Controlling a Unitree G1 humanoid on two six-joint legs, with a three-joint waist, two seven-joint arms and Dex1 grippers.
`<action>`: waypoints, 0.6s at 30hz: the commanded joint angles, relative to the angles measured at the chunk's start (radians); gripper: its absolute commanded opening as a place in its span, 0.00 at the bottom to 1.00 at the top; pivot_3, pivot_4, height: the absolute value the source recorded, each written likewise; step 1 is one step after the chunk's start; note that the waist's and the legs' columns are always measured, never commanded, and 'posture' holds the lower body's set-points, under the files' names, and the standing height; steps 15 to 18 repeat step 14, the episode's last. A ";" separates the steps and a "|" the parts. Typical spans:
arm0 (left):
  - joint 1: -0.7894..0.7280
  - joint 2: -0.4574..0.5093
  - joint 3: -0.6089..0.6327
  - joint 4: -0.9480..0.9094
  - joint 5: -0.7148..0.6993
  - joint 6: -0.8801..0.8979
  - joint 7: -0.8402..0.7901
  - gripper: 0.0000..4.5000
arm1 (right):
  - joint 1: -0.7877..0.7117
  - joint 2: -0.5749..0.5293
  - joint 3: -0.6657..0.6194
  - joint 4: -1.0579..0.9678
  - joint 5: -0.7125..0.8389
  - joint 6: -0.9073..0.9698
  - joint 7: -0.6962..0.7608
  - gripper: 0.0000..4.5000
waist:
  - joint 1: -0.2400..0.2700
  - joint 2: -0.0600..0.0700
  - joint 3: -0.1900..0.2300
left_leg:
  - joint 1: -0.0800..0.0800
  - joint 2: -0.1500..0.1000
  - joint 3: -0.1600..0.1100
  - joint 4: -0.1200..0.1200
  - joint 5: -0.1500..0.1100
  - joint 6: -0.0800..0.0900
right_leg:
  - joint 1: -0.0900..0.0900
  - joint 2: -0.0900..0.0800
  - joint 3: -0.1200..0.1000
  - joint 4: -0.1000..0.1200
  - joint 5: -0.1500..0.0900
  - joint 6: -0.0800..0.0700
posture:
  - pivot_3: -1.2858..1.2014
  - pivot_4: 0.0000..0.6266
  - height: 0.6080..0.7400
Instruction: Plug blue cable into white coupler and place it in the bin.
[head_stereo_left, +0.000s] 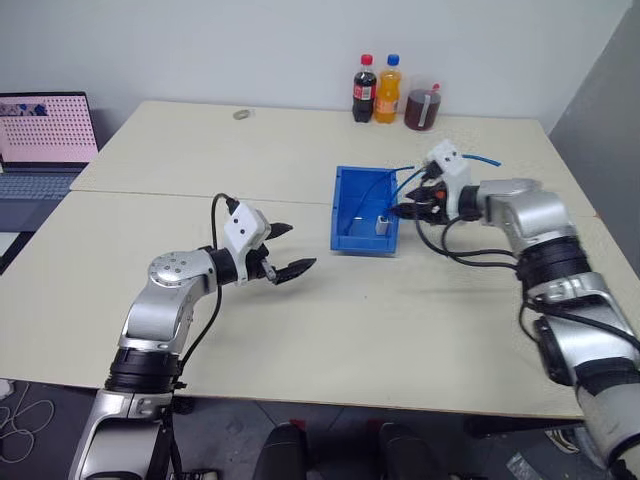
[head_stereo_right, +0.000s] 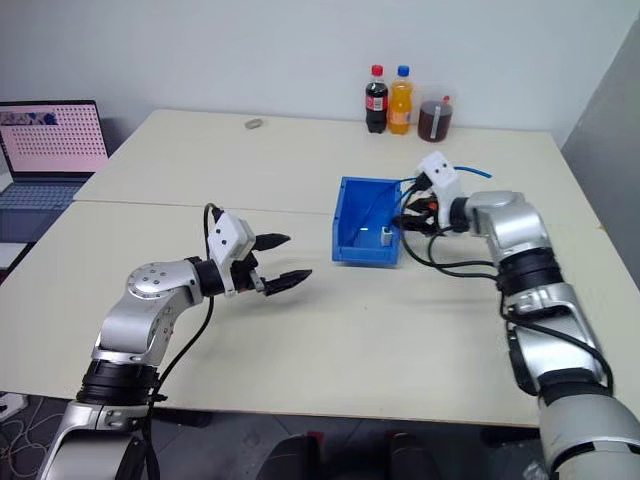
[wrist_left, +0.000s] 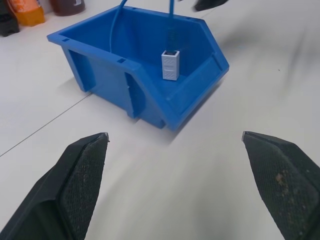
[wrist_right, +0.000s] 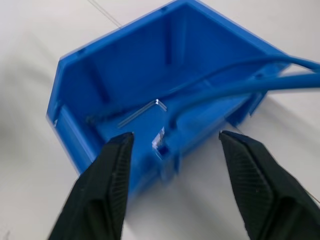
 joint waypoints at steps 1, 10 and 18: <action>-0.033 0.030 0.027 0.030 -0.009 -0.033 -0.013 1.00 | 0.085 -0.088 -0.010 -0.209 0.041 0.086 0.093 0.89 | -0.001 0.000 0.000 | 0.000 0.000 0.000 0.000 0.000 0.000 | 0.000 0.000 0.000 0.000 0.000 0.000 | 0.52 0.24 1.00; 0.004 0.072 0.108 -0.018 -0.041 0.027 0.064 1.00 | 0.492 -0.123 -0.260 -0.821 0.221 0.231 -0.035 1.00 | -0.013 0.000 0.000 | 0.000 0.001 0.000 0.001 0.000 0.000 | 0.000 0.001 0.001 0.002 0.000 0.000 | 0.52 0.24 1.00; 0.029 0.075 0.126 -0.064 -0.073 0.082 0.080 1.00 | 0.558 -0.074 -0.323 -0.922 0.249 0.248 -0.129 1.00 | -0.015 0.000 0.000 | 0.001 0.001 -0.002 0.002 0.000 0.000 | 0.001 0.002 0.000 0.004 -0.001 0.002 | 0.52 0.24 1.00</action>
